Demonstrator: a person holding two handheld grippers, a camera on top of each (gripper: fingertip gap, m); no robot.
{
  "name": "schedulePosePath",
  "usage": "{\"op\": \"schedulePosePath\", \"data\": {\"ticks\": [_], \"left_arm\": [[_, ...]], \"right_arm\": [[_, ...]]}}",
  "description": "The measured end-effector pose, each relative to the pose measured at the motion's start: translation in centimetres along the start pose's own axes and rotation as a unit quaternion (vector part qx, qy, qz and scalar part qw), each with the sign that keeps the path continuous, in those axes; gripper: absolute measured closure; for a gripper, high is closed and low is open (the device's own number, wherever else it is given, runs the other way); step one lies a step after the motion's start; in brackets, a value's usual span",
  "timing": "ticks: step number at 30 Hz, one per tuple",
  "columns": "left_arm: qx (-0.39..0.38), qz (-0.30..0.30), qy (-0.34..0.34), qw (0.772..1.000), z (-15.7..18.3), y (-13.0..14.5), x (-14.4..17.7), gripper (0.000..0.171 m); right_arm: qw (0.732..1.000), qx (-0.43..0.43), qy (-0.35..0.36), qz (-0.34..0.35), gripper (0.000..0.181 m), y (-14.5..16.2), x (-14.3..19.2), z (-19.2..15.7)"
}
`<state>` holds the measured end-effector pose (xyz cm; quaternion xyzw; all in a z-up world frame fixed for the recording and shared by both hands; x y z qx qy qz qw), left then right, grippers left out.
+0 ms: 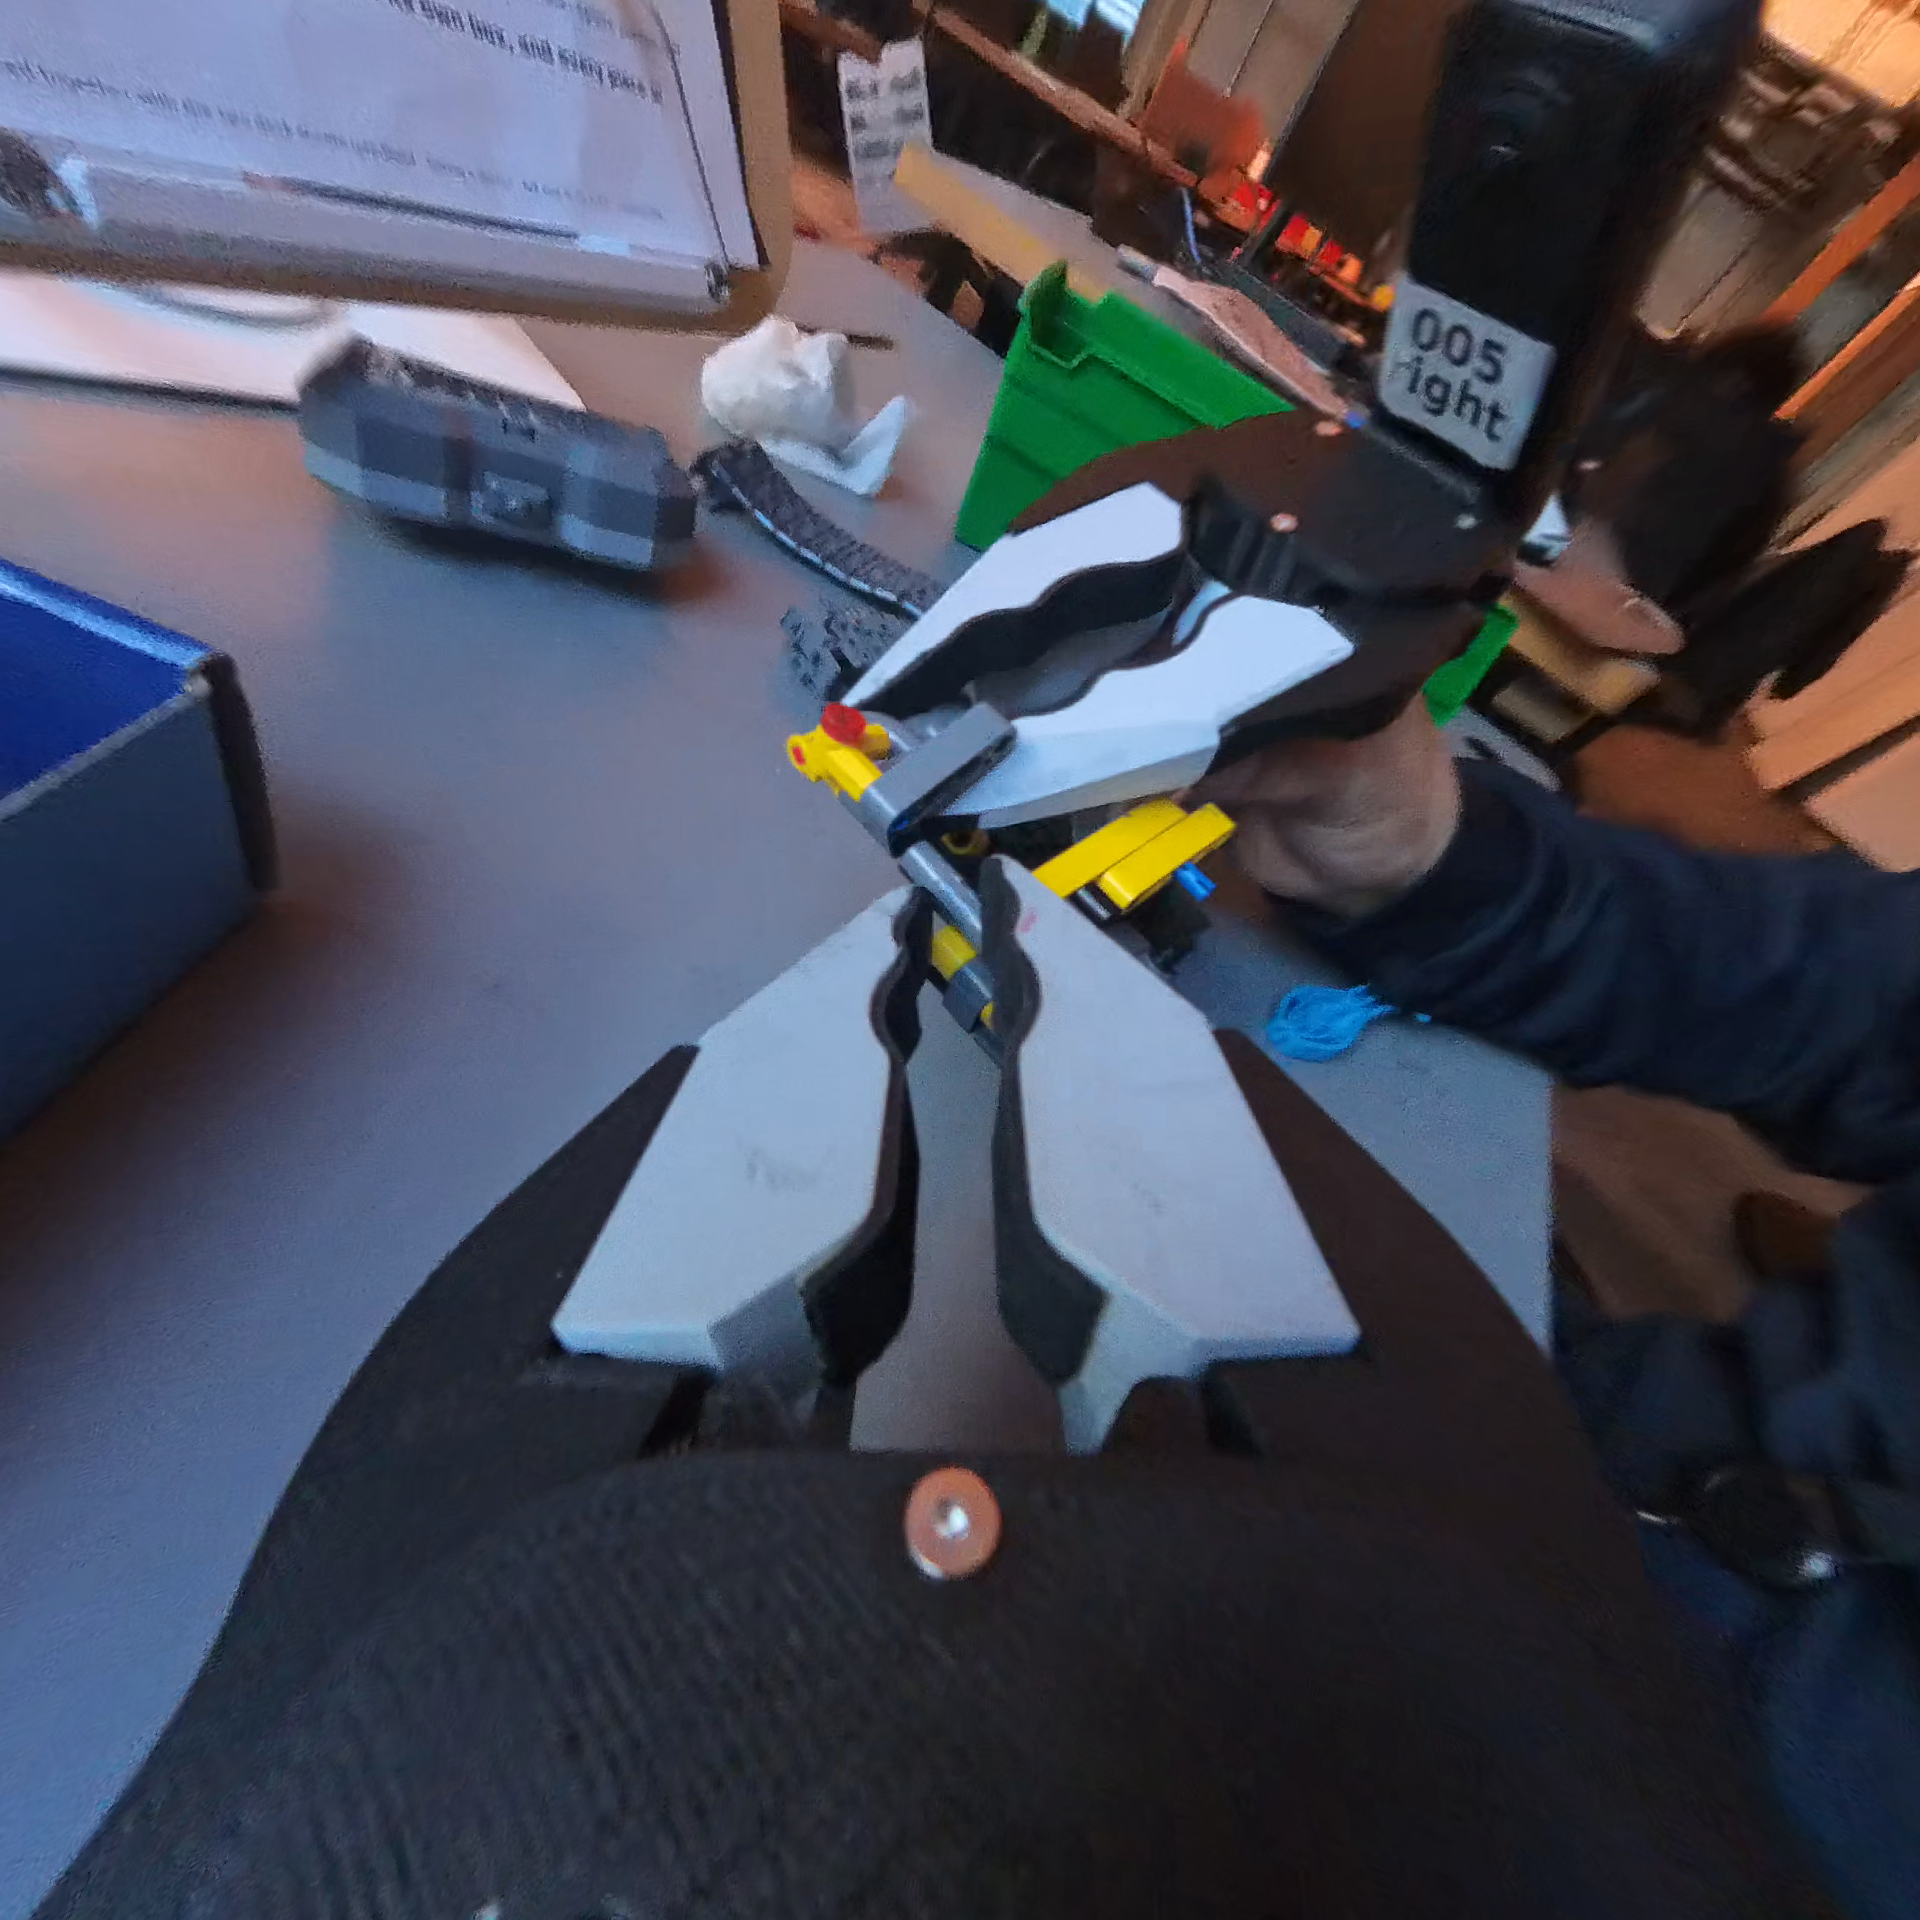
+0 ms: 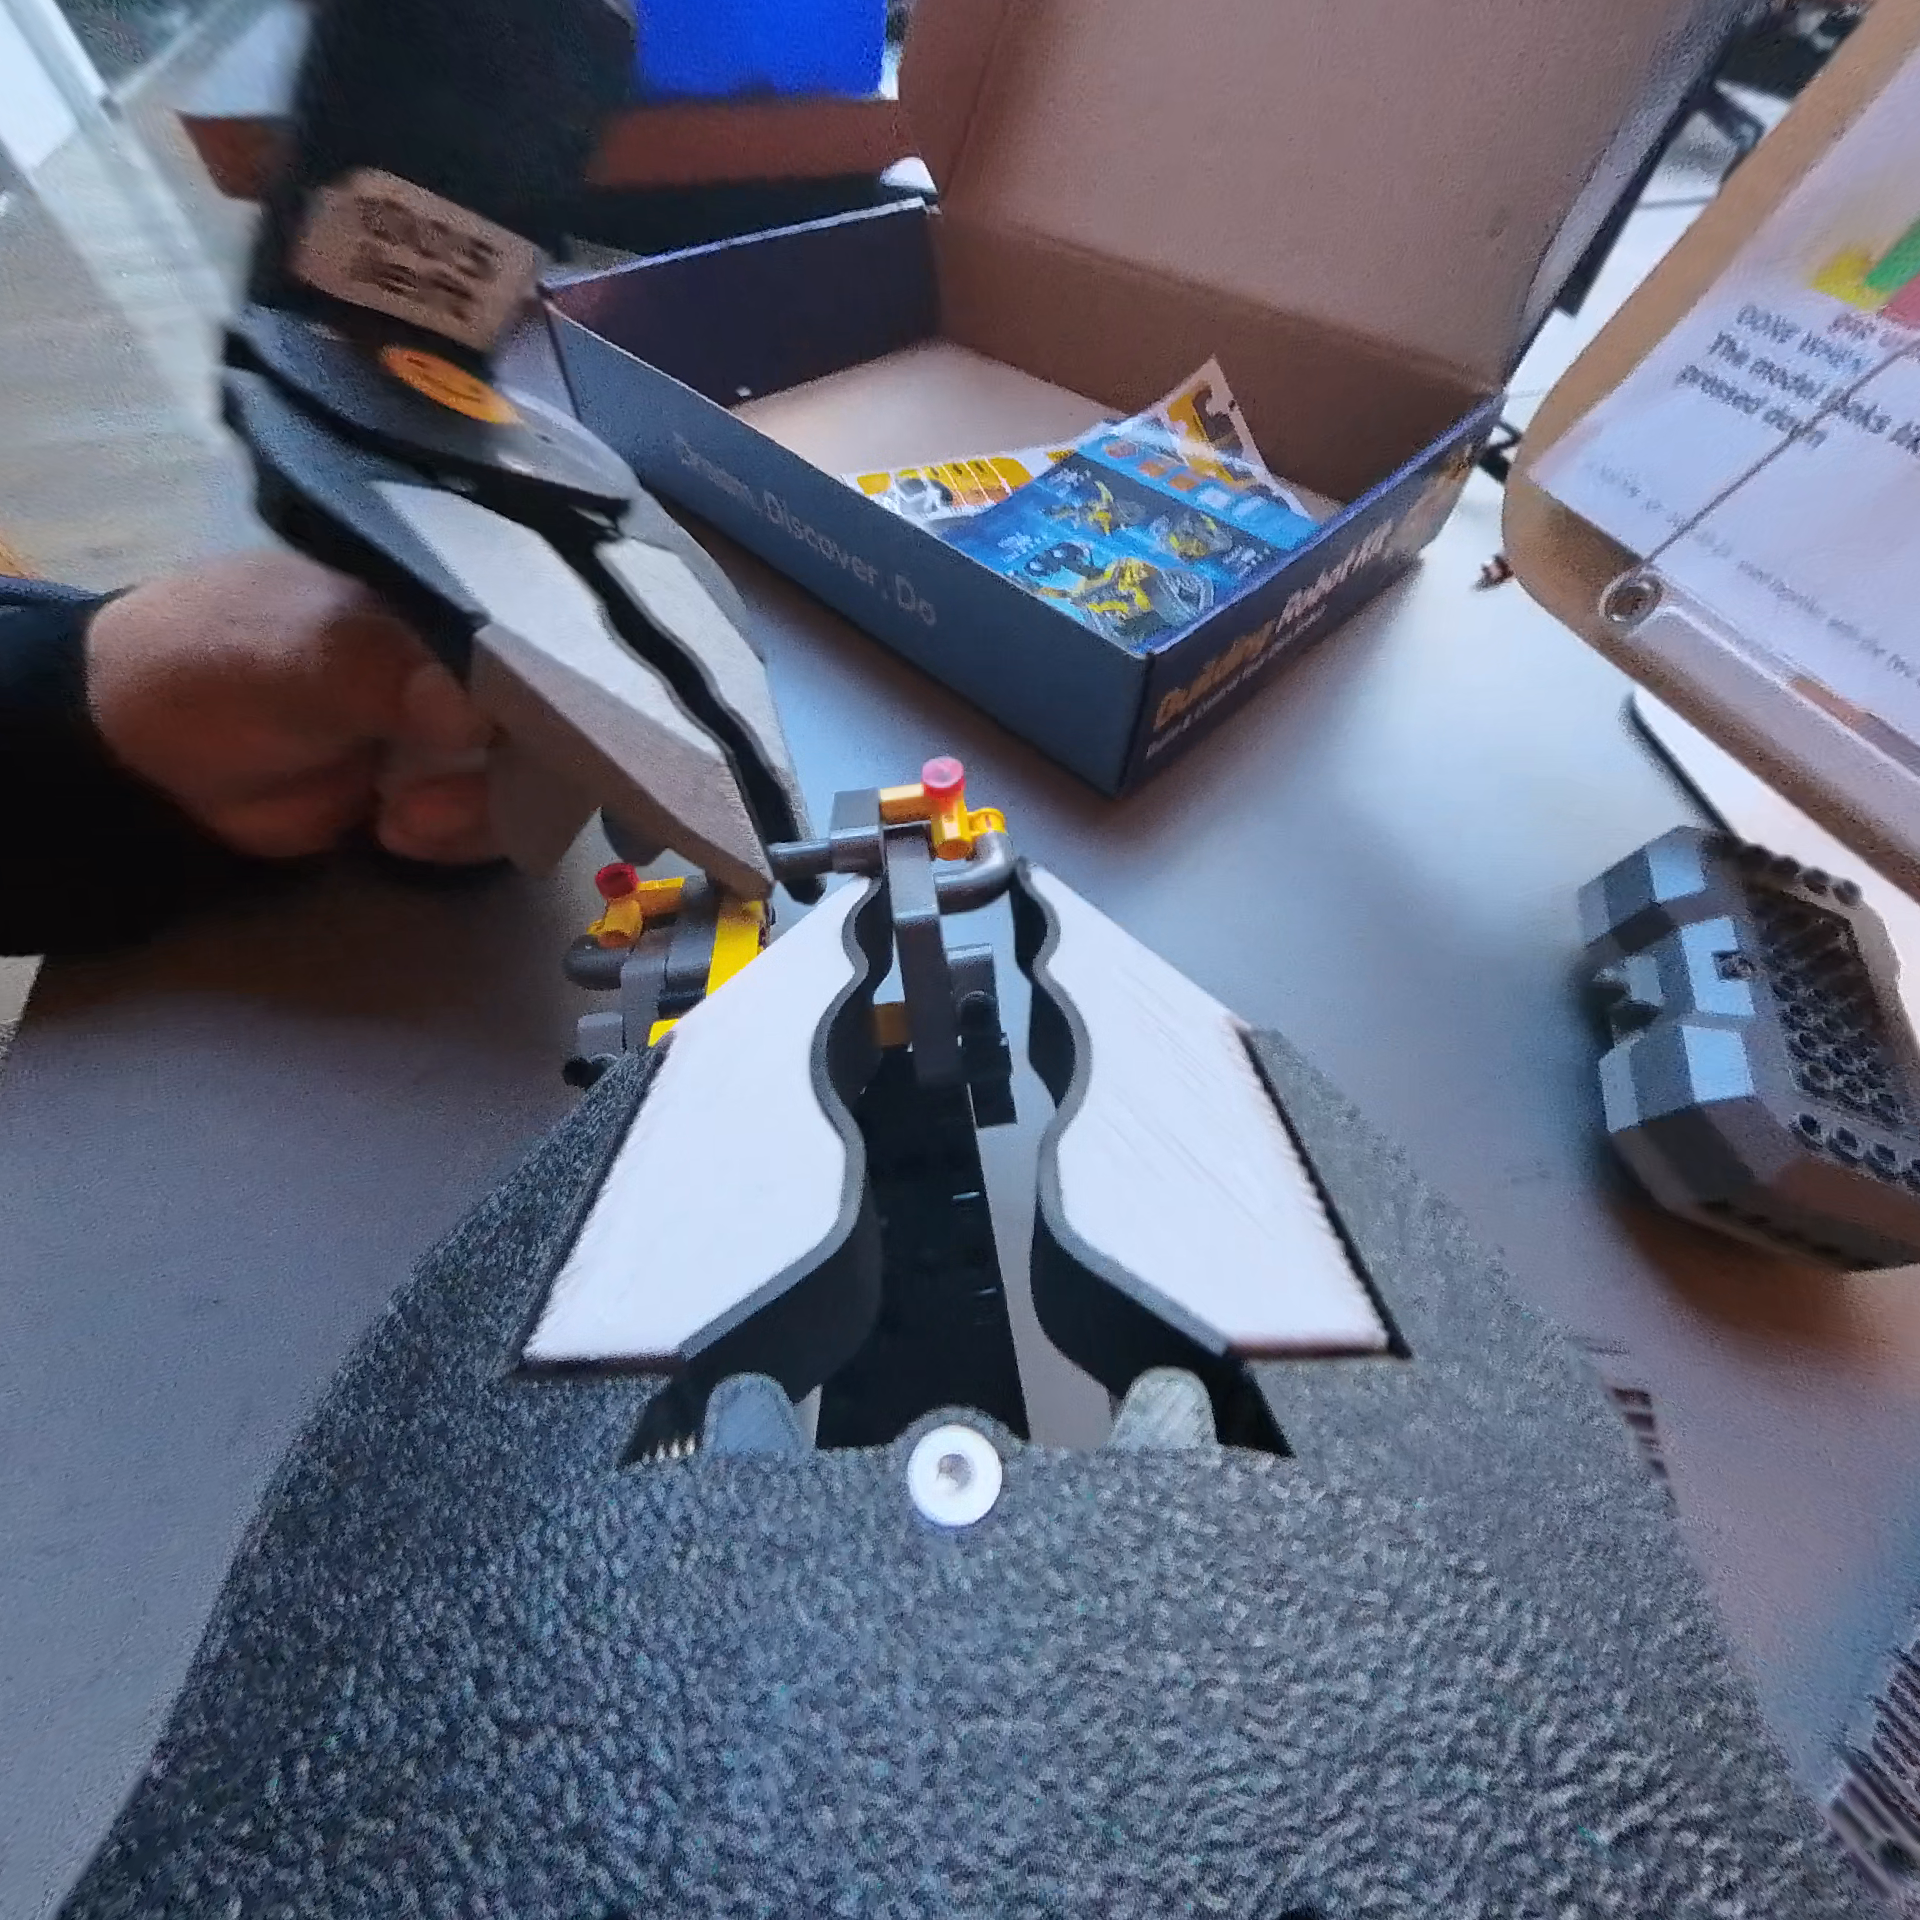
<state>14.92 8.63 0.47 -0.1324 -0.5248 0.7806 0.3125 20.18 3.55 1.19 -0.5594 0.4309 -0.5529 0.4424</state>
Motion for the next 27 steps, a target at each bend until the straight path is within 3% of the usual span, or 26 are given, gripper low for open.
{"op": "schedulePosePath", "data": {"ticks": [3,6,12,14,18,21,25,27], "left_arm": [[0.104,0.004,0.070,0.992,0.2,-0.2,0.2,0.164],[0.150,-0.030,0.086,0.985,0.0,-0.2,0.2,0.162],[0.114,-0.075,0.052,0.989,-0.3,0.0,-0.7,0.161],[0.065,-0.083,0.019,0.994,-0.5,0.3,-0.8,0.162],[-0.003,-0.038,-0.015,0.999,-0.1,-0.3,-0.5,0.164],[-0.063,-0.008,-0.043,0.997,0.3,-0.6,-0.3,0.164],[0.000,0.039,-0.010,0.999,0.1,-0.7,-0.1,0.164],[0.063,0.013,0.021,0.998,-0.3,-0.1,-0.4,0.163]], "right_arm": [[1.000,0.011,-0.006,0.002,0.160,0.0,-0.1,-0.4],[1.000,0.023,-0.008,0.002,0.160,-0.1,0.0,-0.4],[0.997,0.075,0.018,-0.020,0.160,0.2,-0.2,-0.7],[0.997,0.064,0.035,-0.018,0.160,0.0,-0.4,-0.6],[0.999,-0.030,0.004,0.016,0.163,-0.3,-0.3,-0.3],[0.999,-0.041,-0.006,0.025,0.164,-0.6,-0.2,-0.5],[1.000,0.006,-0.006,0.007,0.164,-0.3,-0.3,-0.6],[0.999,0.042,0.008,-0.007,0.164,0.0,-0.4,-0.8]]}}
Point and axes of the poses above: each gripper's, where its closed fingertips meet, x back along the fingers, y out of its underside, z = x × y across the jaws, the point moved 4 cm from there along x, back along the fingers, and after that the axes turned 9 degrees about z, right-handed, at the moved point
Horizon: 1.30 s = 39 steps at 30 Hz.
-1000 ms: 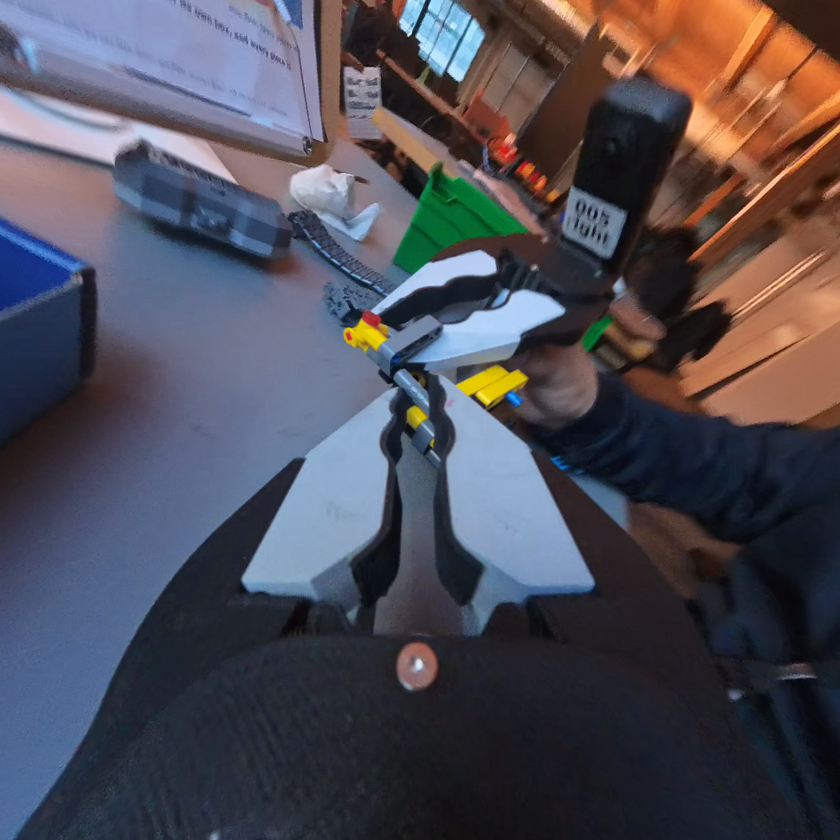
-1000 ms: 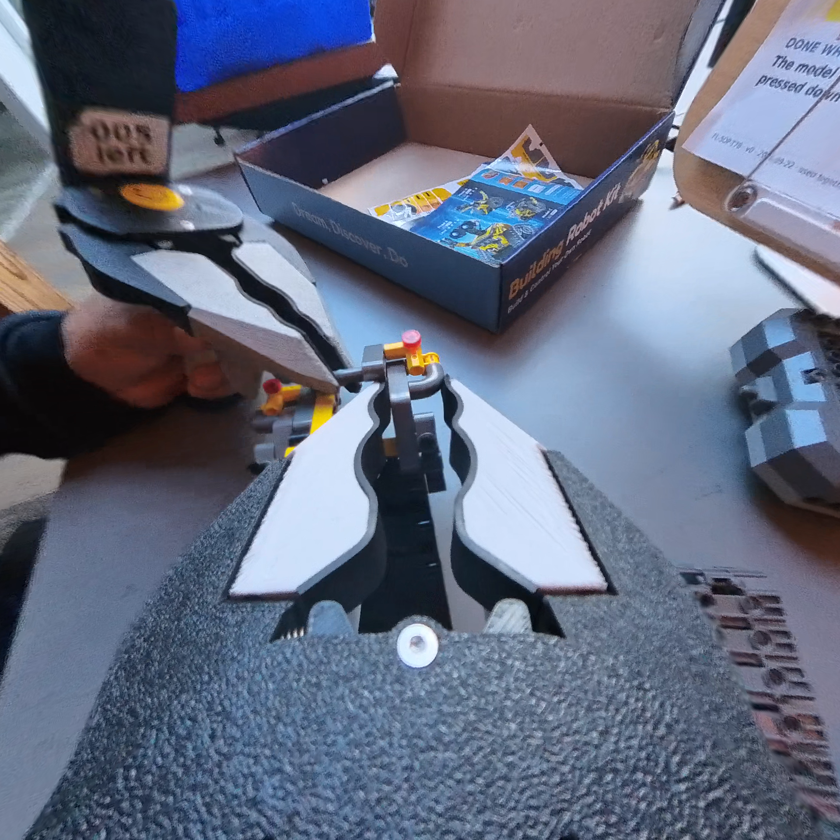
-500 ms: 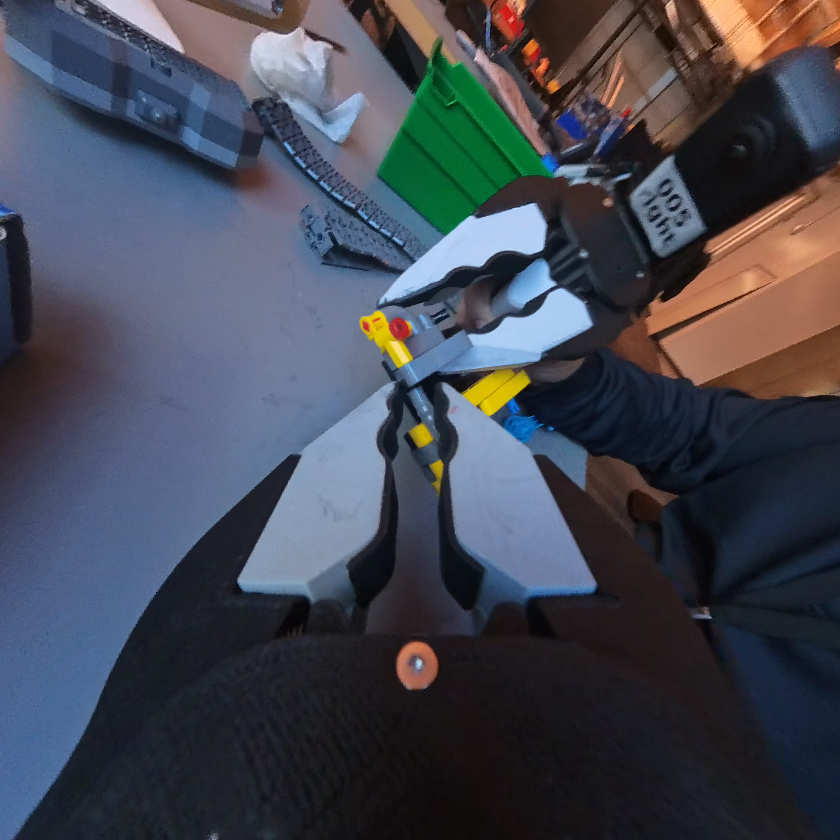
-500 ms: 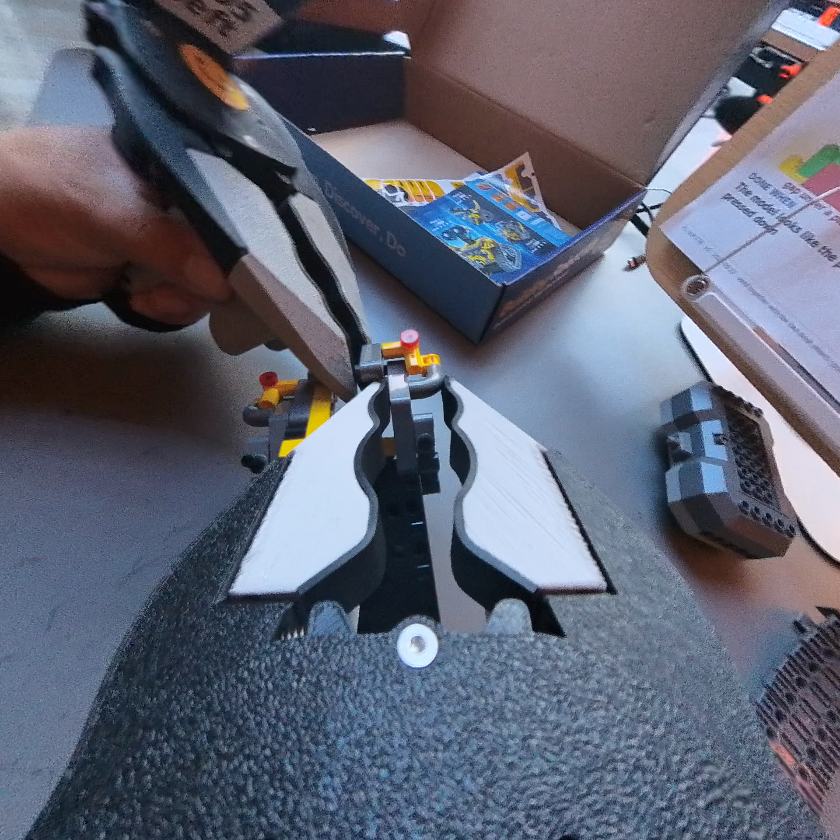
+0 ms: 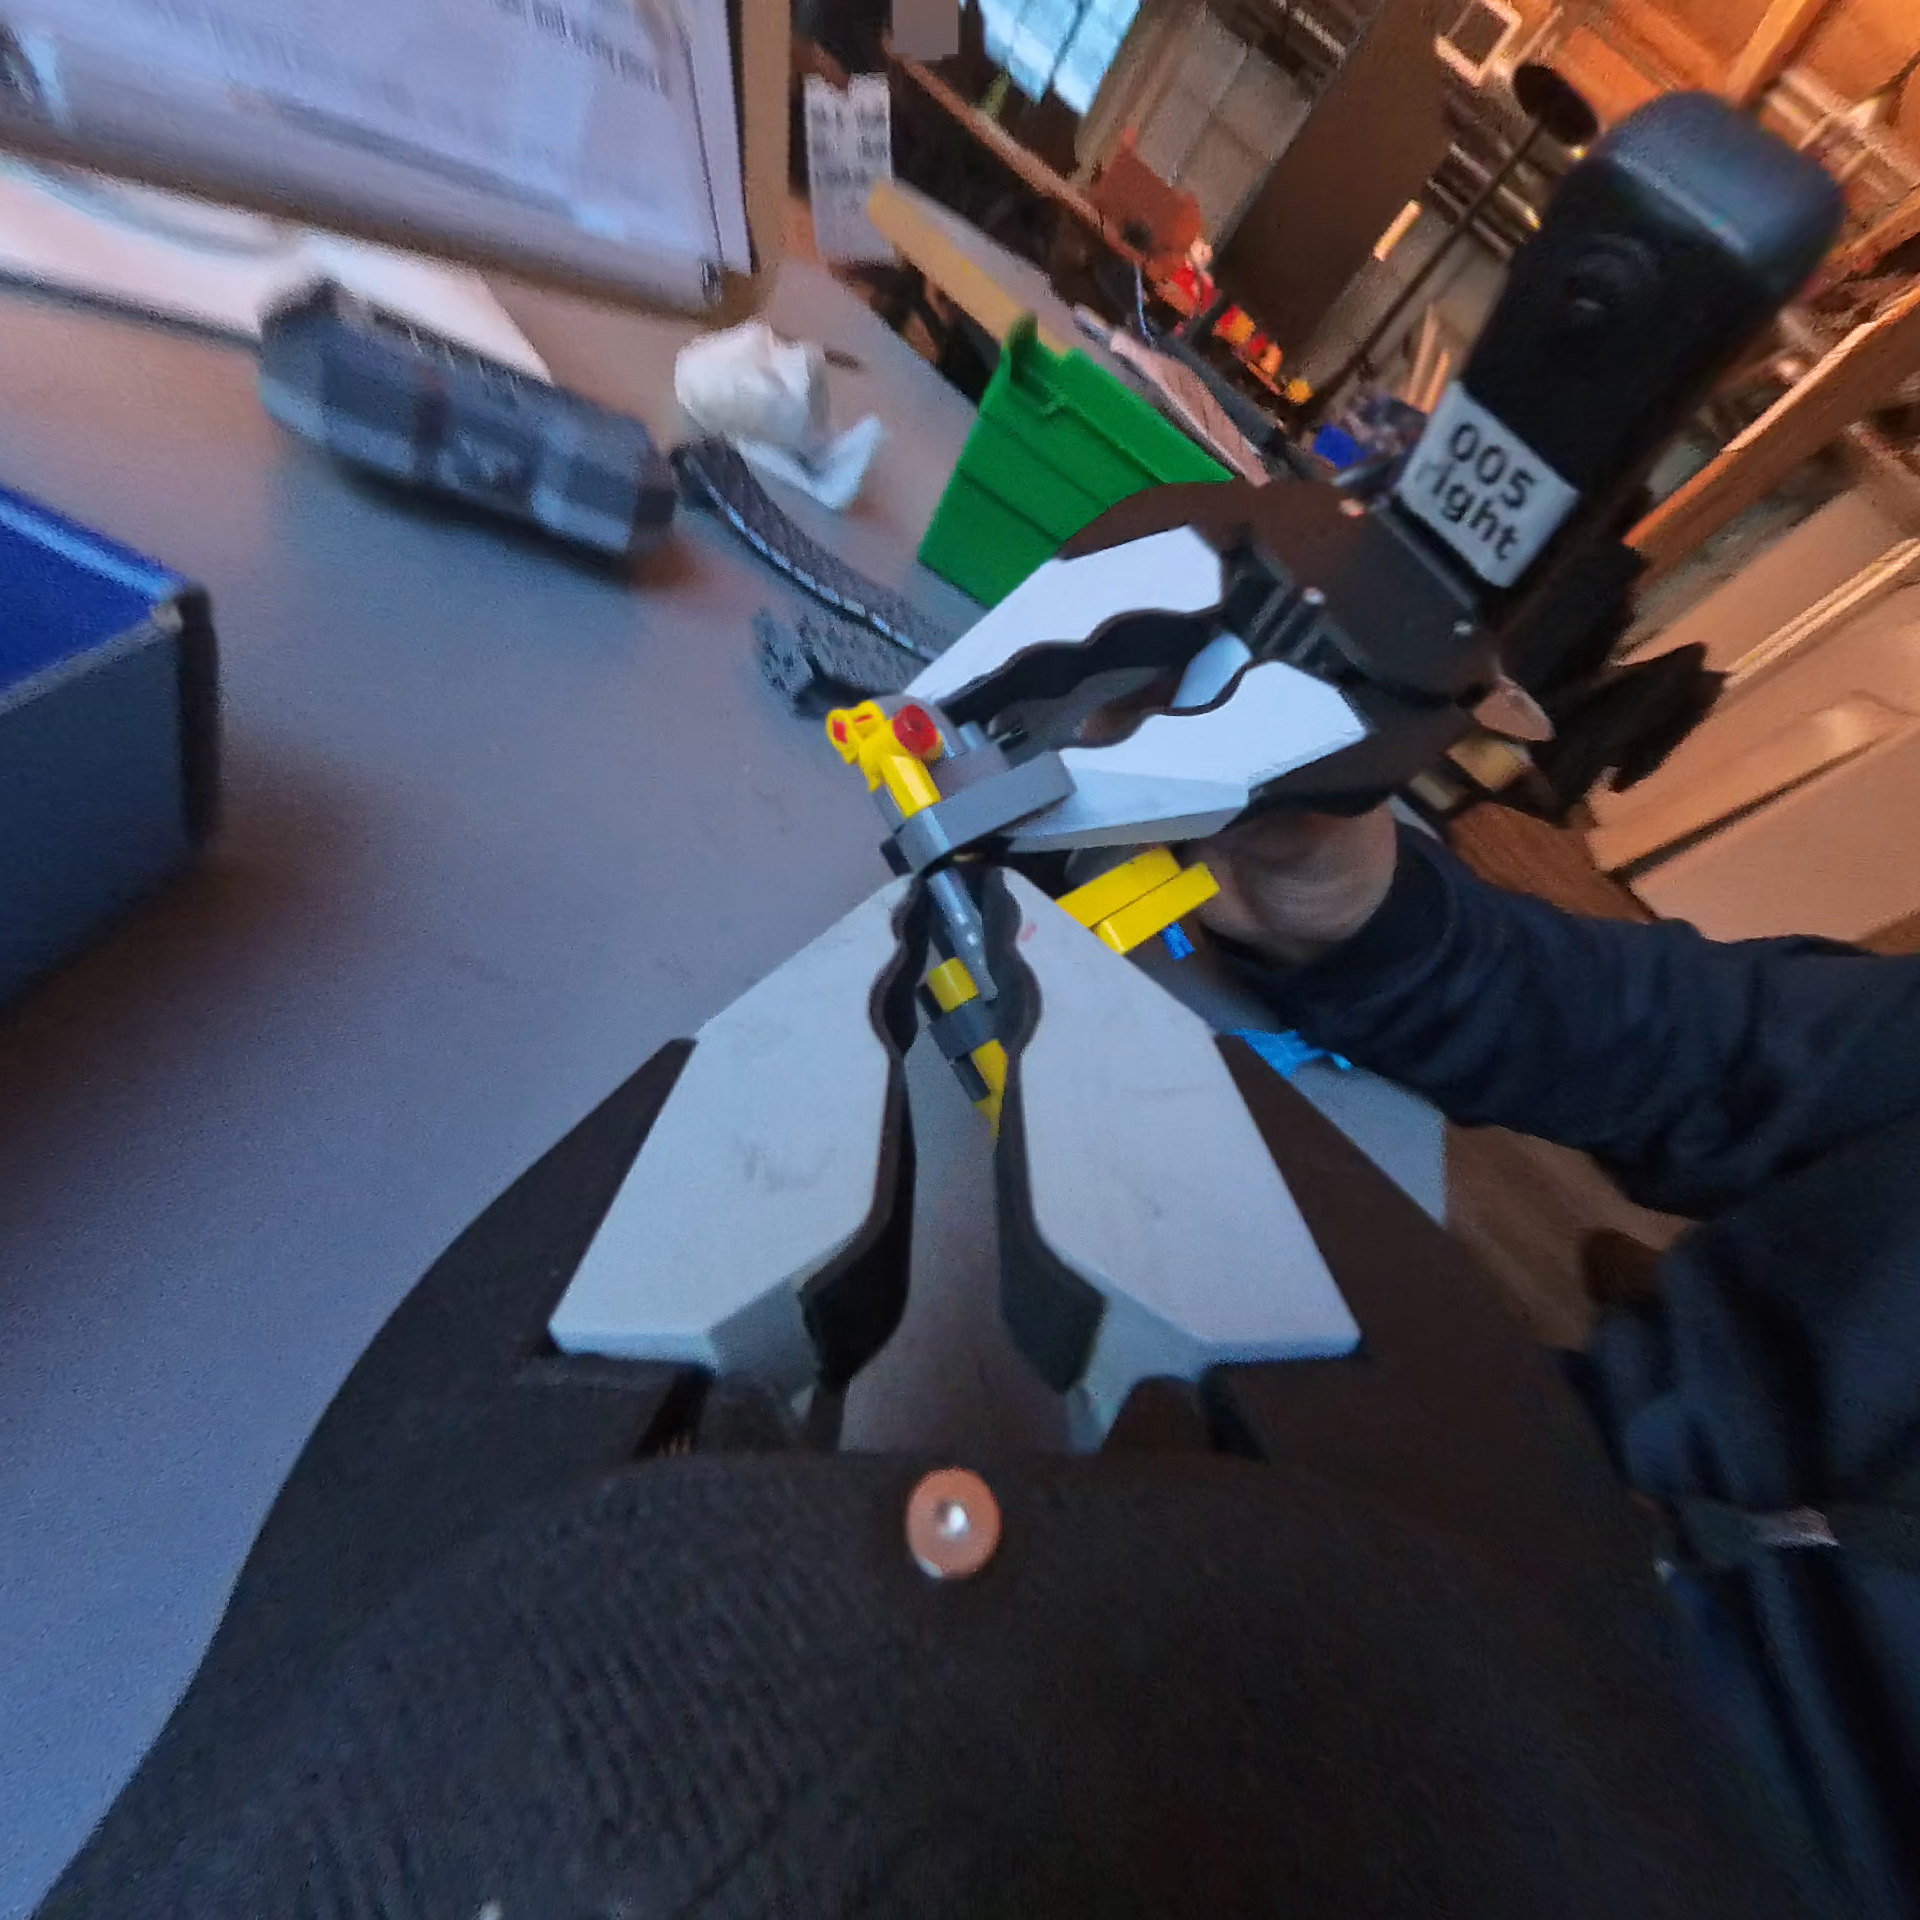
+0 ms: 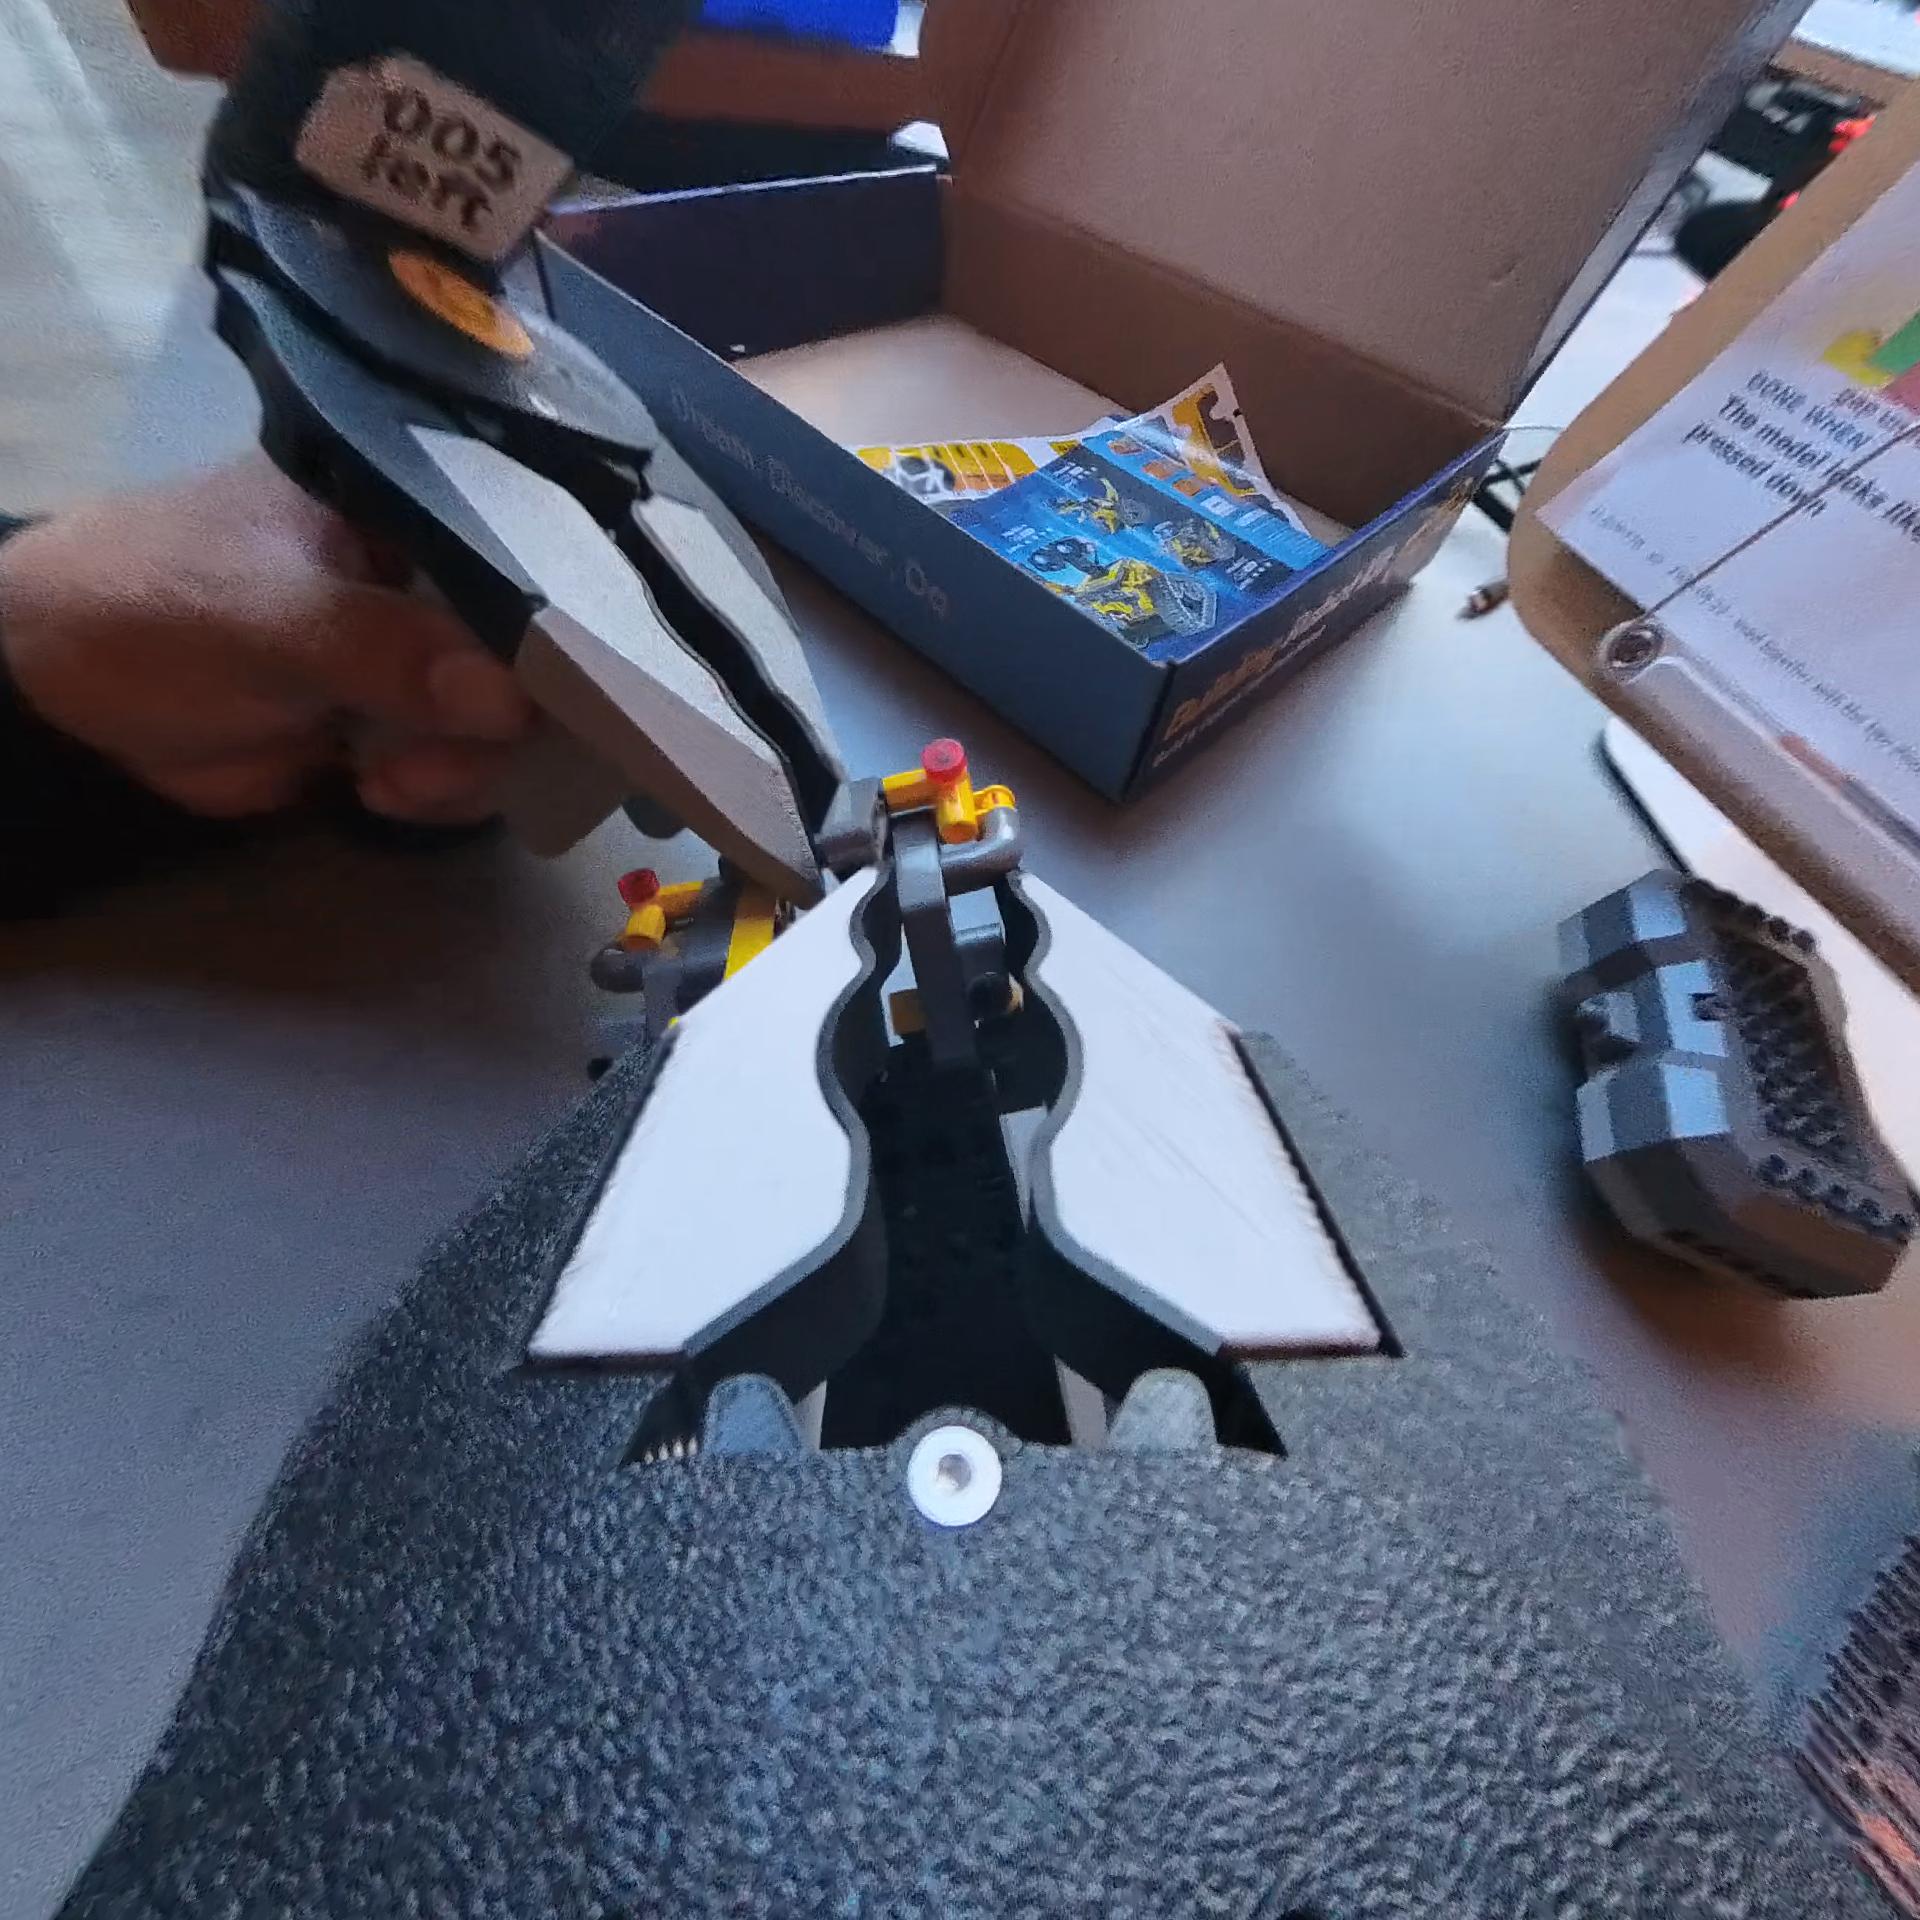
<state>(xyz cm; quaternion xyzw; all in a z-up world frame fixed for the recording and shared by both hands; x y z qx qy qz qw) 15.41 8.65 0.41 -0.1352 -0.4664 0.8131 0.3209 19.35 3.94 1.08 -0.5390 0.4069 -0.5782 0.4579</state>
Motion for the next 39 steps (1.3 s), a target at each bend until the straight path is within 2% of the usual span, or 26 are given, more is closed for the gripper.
{"op": "schedulePosePath", "data": {"ticks": [2,4,6,8,11,13,16,18,22,23,24,25,26,27,28,30,31,32,33,36,39], "left_arm": [[-0.003,-0.021,-0.004,1.000,-0.2,0.2,0.2,0.163],[-0.055,-0.022,-0.047,0.997,-0.3,-0.6,0.7,0.159],[-0.114,-0.020,-0.087,0.989,0.1,-1.6,1.2,0.143],[-0.158,-0.037,-0.089,0.983,1.2,-2.1,1.0,0.139],[-0.224,-0.074,-0.121,0.964,1.4,-2.0,0.4,0.130],[-0.268,-0.091,-0.141,0.949,1.3,-2.1,0.1,0.130],[-0.364,-0.120,-0.163,0.909,1.1,-2.2,-0.4,0.140],[-0.434,-0.160,-0.159,0.872,1.2,-1.9,-0.7,0.150],[-0.599,-0.208,-0.149,0.758,1.6,-1.1,-1.0,0.163],[-0.624,-0.212,-0.152,0.737,1.6,-1.0,-1.1,0.163],[-0.633,-0.219,-0.153,0.727,1.5,-0.8,-1.3,0.163],[-0.629,-0.229,-0.153,0.727,1.3,-0.5,-1.4,0.163],[-0.606,-0.231,-0.158,0.745,1.0,-0.4,-1.6,0.163],[-0.563,-0.223,-0.164,0.779,0.9,-0.6,-1.6,0.164],[-0.509,-0.191,-0.167,0.823,0.8,-1.0,-1.4,0.164],[-0.371,-0.092,-0.155,0.911,0.6,-2.3,-0.4,0.164],[-0.305,-0.049,-0.145,0.940,0.5,-2.6,0.0,0.164],[-0.265,-0.019,-0.143,0.953,0.2,-2.5,0.2,0.164],[-0.255,-0.006,-0.147,0.956,0.0,-2.1,0.3,0.164],[-0.283,-0.004,-0.162,0.945,0.1,-1.1,0.6,0.164],[-0.286,0.004,-0.156,0.946,0.3,-1.2,1.2,0.164]], "right_arm": [[1.000,0.018,0.013,-0.004,0.164,-0.1,0.0,0.0],[1.000,0.010,0.017,0.000,0.164,-0.1,0.1,0.1],[1.000,-0.005,0.021,0.001,0.164,-0.1,0.1,0.4],[1.000,-0.017,0.025,0.002,0.164,-0.1,0.1,0.6],[0.999,-0.021,0.025,0.002,0.164,-0.2,0.0,0.5],[1.000,-0.015,0.023,-0.003,0.164,-0.1,-0.1,0.2],[0.999,-0.010,0.031,-0.016,0.164,0.2,-0.2,0.3],[0.999,-0.020,0.027,-0.018,0.164,0.3,-0.2,0.3],[0.999,-0.035,0.015,-0.029,0.164,0.7,-0.3,0.3],[0.999,-0.019,0.020,-0.040,0.164,0.9,-0.3,0.4],[0.998,-0.003,0.026,-0.050,0.164,1.2,-0.4,0.4],[0.998,0.009,0.031,-0.057,0.165,1.3,-0.4,0.4],[0.998,0.011,0.035,-0.055,0.165,1.2,-0.3,0.5],[0.998,0.004,0.037,-0.042,0.165,0.9,-0.1,0.7],[0.999,-0.013,0.033,-0.023,0.165,0.5,0.1,0.7],[0.999,-0.049,0.019,-0.003,0.165,0.2,0.0,0.7],[0.999,-0.050,0.021,-0.007,0.165,0.4,-0.2,0.7],[0.998,-0.048,0.023,-0.015,0.165,0.7,-0.4,0.7],[0.998,-0.055,0.018,-0.018,0.165,0.9,-0.5,0.6],[0.998,-0.069,0.003,-0.010,0.164,0.8,-0.7,0.2],[0.999,-0.050,0.006,0.002,0.164,0.1,-0.6,0.0]]}}
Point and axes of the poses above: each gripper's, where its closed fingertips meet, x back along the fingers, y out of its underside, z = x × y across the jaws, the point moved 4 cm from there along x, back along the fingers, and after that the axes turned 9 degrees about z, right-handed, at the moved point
